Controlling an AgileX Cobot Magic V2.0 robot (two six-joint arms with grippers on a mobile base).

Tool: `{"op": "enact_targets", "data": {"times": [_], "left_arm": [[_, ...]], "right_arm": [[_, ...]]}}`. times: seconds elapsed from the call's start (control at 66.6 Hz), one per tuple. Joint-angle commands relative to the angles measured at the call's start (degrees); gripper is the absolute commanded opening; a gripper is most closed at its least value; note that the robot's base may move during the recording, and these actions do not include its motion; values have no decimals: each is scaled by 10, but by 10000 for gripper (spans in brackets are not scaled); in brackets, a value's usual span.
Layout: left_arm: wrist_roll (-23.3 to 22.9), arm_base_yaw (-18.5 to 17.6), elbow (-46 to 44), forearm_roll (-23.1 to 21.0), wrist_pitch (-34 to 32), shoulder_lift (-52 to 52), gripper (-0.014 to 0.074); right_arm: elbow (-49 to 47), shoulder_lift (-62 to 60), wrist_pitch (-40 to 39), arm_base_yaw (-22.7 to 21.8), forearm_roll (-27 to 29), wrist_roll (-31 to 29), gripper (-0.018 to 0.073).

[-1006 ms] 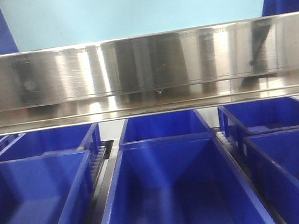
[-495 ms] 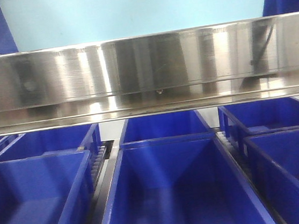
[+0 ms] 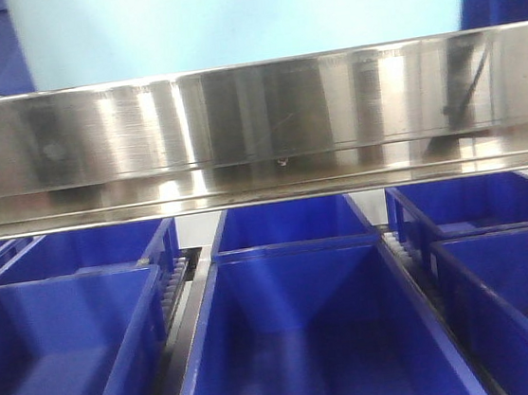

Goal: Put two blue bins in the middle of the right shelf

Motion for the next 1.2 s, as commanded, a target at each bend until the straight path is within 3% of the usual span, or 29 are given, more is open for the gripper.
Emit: {"op": "enact_targets", "data": {"times": [0.0, 0.135, 0.751, 1.186], "left_arm": [[2, -3, 0, -5, 0, -2, 423], [2, -3, 0, -5, -1, -4, 619], [2, -3, 0, 20, -50, -35, 610], [-9, -2, 3, 29, 32, 20, 610]], "right_arm": [[-2, -6, -7, -1, 1, -5, 568], [-2, -7, -13, -1, 1, -5, 568], [-13, -17, -34, -1, 1, -5, 568], [-8, 45, 50, -1, 35, -5, 568]]}}
